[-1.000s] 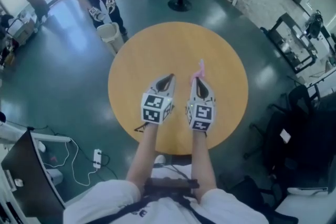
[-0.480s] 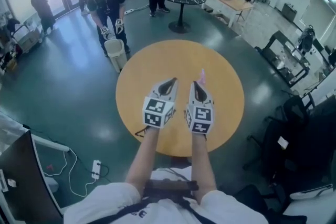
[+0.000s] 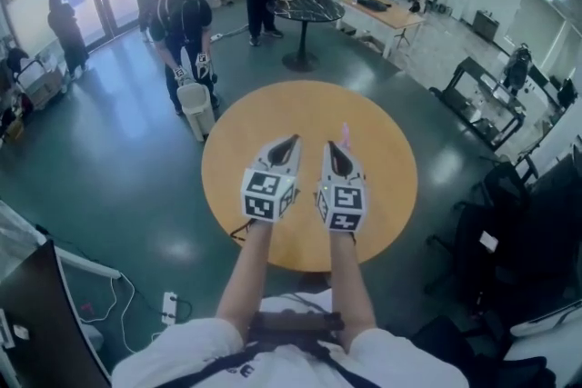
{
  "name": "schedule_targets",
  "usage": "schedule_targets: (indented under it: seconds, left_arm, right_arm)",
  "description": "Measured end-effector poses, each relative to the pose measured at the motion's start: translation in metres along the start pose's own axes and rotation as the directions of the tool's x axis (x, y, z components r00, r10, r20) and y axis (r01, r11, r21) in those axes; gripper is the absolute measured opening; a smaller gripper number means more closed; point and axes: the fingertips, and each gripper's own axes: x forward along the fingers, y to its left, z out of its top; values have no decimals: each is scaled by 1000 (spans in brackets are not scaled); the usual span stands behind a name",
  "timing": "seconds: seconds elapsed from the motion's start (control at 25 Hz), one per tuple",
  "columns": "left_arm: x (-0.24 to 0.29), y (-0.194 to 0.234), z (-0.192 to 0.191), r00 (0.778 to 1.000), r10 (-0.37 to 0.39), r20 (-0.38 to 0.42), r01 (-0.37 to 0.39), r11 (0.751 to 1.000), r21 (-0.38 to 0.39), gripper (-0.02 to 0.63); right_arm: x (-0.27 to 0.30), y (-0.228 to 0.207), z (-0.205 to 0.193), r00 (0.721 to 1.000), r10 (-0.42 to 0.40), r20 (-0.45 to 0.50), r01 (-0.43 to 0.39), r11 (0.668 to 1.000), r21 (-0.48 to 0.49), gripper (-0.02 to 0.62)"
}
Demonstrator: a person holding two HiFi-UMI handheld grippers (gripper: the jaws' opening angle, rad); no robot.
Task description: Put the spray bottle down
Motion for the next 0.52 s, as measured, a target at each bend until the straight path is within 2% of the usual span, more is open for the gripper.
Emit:
schedule_targets:
  seconds: [0.28,0.52]
  left_arm:
    - [4,-5,10,1000,-22,21,22,1000,5,2]
    - [-4,4,13,999,-11,39,11,1000,-12,2]
  right_arm:
    - [-2,-8,12,999,-23,24,24,999,-24,12]
    - [-1,7,-2,1000,-19,-9,19,999,-48,12]
